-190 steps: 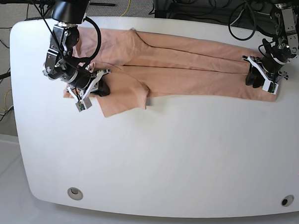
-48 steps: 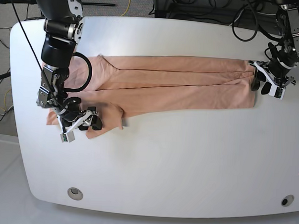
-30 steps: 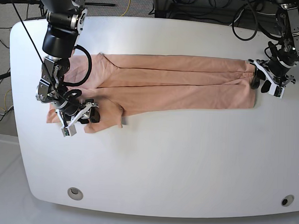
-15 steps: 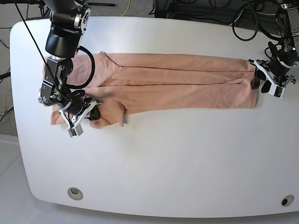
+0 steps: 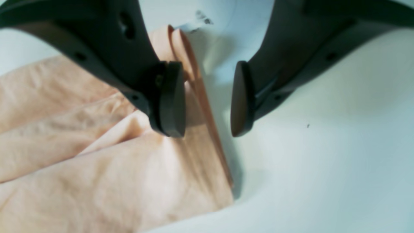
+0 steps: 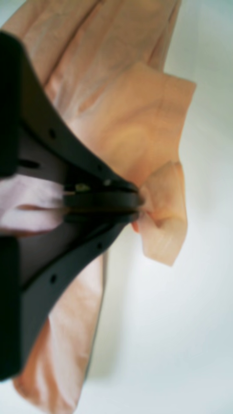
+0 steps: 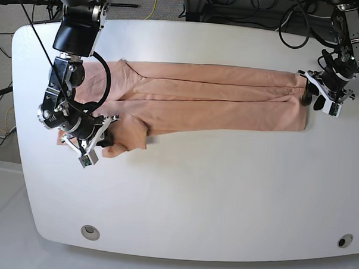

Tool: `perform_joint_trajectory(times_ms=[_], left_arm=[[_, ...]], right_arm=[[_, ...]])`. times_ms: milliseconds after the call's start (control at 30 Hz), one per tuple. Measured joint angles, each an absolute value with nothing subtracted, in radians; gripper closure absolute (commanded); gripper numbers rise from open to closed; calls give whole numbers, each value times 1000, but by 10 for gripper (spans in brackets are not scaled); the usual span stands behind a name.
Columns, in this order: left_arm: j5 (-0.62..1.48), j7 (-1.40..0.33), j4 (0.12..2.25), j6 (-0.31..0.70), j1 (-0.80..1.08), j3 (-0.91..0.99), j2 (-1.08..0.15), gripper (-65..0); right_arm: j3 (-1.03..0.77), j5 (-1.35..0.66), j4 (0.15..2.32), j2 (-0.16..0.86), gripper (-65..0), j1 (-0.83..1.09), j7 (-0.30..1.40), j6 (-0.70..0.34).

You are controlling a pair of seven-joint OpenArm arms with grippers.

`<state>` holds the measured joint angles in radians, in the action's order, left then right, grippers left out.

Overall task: Fold the T-shirt properly
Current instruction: 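Fold the grasped shirt end with the right gripper onto the folded strip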

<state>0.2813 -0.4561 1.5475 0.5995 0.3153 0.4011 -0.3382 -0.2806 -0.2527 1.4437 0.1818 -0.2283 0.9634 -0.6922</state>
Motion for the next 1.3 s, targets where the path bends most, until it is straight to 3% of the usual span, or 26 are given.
perform_joint_trajectory(times_ms=[267,1100,1300], left_arm=[[281,-452,1546,599,315,401,-338,-226],[278,-455,1545,603,313,399,-342,-222],[279,-457,1546,603,313,399,-342,-220]], right_arm=[[-278,-274,1668,171,0,-116,1034,-701],[-332,-364,1781,160,0,35,1105,-699],[-323,-347,1902,161,0,107,1139,-699]])
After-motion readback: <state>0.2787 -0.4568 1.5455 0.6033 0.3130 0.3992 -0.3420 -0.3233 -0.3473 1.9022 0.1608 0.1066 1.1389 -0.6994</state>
